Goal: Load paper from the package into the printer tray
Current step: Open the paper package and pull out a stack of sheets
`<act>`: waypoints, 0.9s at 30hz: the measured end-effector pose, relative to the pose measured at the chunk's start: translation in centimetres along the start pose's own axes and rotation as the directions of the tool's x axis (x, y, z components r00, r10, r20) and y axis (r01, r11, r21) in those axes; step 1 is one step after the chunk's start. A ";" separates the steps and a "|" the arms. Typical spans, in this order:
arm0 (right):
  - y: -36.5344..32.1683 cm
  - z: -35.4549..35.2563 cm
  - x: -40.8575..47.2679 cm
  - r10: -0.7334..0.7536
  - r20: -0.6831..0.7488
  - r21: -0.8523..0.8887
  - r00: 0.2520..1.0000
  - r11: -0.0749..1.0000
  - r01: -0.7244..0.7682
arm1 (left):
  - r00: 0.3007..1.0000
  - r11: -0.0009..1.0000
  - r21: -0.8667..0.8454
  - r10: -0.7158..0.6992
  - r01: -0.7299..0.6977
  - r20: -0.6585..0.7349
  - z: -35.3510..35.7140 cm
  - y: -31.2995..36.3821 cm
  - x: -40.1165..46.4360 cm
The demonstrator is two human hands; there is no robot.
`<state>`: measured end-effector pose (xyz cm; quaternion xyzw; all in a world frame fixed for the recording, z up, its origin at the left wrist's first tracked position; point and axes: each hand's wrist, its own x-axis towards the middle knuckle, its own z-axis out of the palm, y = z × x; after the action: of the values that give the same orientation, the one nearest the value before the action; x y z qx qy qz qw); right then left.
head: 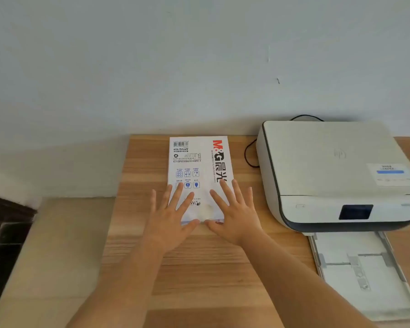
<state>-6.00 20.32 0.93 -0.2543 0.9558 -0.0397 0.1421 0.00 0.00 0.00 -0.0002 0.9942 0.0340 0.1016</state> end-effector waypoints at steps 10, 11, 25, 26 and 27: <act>0.2 1.7 0.0 -0.011 0.037 0.033 0.999 0.999 0.010 | 0.999 0.999 -0.016 -0.049 0.049 0.012 2.6 0.3 -0.3; 0.2 1.8 0.1 -0.014 0.038 0.034 0.999 0.999 0.013 | 0.998 0.998 -0.024 -0.055 0.055 0.017 2.7 0.4 -0.5; -0.8 2.4 2.6 0.052 0.005 0.078 0.999 0.996 -0.052 | 0.988 0.988 -0.048 -0.142 0.145 0.057 2.6 -0.4 -0.8; -0.9 2.5 2.8 0.059 0.004 0.096 0.998 0.994 -0.059 | 0.988 0.988 -0.048 -0.144 0.147 0.059 2.5 -0.5 -0.9; -1.0 2.5 2.9 0.070 0.002 0.120 0.998 0.990 -0.070 | 0.988 0.988 -0.050 -0.146 0.149 0.060 2.5 -0.7 -1.0</act>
<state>-7.20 17.99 -2.07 -0.2115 0.9602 -0.0923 0.1572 1.45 -0.51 -2.29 -0.0753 0.9870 0.0532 0.1316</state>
